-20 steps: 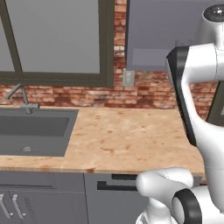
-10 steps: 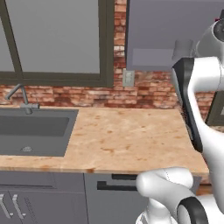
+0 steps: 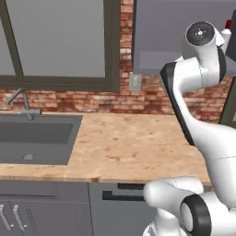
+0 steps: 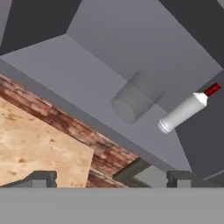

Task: There is a bowl on the dining counter. Grab a lemon wedge from the fridge and place it in the bowl. Then get the liquor bottle and glass cup from the cabinet and place them next to the bowl.

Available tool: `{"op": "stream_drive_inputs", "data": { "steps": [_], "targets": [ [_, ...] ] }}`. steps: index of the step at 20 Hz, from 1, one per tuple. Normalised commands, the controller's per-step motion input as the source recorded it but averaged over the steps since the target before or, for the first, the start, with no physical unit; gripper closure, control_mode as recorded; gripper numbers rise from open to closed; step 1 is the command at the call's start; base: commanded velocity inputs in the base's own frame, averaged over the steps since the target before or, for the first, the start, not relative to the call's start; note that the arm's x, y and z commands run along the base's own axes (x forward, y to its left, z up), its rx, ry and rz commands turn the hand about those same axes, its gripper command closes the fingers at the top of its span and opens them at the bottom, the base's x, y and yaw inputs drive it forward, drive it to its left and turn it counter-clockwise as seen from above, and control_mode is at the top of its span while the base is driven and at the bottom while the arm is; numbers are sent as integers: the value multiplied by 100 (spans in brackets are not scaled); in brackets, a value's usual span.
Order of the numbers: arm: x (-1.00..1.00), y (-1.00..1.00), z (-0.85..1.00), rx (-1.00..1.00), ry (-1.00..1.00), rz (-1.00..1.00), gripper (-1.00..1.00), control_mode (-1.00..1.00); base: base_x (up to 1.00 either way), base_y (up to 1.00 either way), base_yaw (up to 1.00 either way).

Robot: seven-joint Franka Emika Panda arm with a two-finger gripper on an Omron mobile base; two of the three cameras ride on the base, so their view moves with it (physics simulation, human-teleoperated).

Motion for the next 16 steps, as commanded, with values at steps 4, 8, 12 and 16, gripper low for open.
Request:
{"op": "stream_drive_inputs", "data": {
  "steps": [4, 8, 12, 16],
  "targets": [
    [38, 0, 18, -12, 0, -7, -100, -100, 0, 0, 0],
    [36, 0, 11, -9, 0, 0, -100, -100, 0, 0, 0],
    [41, -5, 0, -4, 0, 0, -100, -100, 0, 0, 0],
    [35, -19, 0, 0, 0, 0, -100, -100, 0, 0, 0]
  ]
}}
